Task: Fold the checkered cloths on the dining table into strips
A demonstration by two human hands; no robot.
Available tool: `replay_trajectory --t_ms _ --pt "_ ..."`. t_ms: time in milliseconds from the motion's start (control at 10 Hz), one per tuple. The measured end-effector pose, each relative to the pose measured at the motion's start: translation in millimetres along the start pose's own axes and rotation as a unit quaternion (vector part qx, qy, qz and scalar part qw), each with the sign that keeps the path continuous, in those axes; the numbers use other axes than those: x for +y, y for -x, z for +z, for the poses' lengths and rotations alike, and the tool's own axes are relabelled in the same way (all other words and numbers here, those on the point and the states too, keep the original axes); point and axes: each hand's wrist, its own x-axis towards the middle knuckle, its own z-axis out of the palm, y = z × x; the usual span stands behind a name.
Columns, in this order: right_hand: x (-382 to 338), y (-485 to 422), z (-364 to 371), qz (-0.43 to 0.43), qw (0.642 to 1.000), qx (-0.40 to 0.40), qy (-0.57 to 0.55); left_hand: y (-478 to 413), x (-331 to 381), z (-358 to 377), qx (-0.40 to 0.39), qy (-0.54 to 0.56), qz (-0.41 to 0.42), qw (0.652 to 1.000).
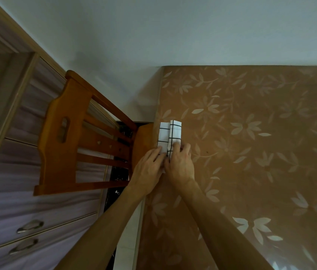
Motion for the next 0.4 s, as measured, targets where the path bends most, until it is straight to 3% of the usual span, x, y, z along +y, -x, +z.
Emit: replay_trajectory --t_ms 400 --pt "-0.5 82.8 -59.7 -0.058 0.996 0.002 0.062 59.9 46.0 -76.6 -0.04 0.012 -0.108 0.993"
